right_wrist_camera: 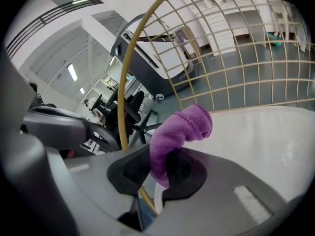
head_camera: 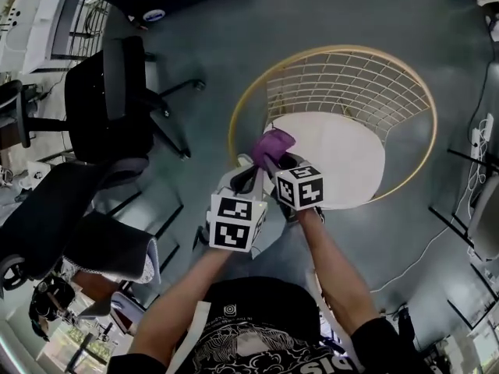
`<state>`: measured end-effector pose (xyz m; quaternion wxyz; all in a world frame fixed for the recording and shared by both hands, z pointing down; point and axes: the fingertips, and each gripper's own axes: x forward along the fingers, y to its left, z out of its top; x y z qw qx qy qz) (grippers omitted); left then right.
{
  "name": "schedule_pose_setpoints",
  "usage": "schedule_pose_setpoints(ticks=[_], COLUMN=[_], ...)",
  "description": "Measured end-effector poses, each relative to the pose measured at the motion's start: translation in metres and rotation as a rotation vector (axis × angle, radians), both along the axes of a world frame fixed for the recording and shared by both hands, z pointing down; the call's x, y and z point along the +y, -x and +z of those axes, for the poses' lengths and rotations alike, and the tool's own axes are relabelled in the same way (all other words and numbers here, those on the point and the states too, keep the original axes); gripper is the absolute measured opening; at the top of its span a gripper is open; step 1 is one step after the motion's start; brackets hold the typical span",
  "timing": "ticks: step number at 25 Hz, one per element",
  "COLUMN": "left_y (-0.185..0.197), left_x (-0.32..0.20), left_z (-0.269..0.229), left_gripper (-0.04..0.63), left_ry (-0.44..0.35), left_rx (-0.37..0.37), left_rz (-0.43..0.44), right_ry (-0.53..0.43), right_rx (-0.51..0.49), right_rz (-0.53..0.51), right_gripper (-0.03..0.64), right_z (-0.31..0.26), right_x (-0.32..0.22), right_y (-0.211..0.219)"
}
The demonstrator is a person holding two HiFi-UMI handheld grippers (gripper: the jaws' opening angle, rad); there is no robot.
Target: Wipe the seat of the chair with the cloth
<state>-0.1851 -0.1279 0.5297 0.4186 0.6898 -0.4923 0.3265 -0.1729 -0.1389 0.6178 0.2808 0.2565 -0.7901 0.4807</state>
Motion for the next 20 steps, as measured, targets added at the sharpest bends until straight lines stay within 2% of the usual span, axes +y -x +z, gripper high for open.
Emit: schedule_pose_setpoints(ticks=[5, 11, 20], left_y=[0.01, 0.0, -0.046], left_x=[-0.008, -0.009, 0.008], left_z=[0.008, 0.029, 0.035], left_gripper=[0.0, 0.0, 0.0], left_ry=[0.001, 0.021, 0.052], left_rx=[-0.002, 0.008, 0.001], left_rz=[0.011, 0.049, 0.112], right_ry=[0.009, 0.015, 0.032], right_rx=[-0.013, -0.007, -0.047], right_rz=[0.061, 0.154, 0.37], right_gripper=[0.06, 0.061, 0.061], right_z=[0.016, 0.034, 0.049], right_x=[-0.016, -0.039, -0.07], right_y=[0.008, -0.009, -0.082])
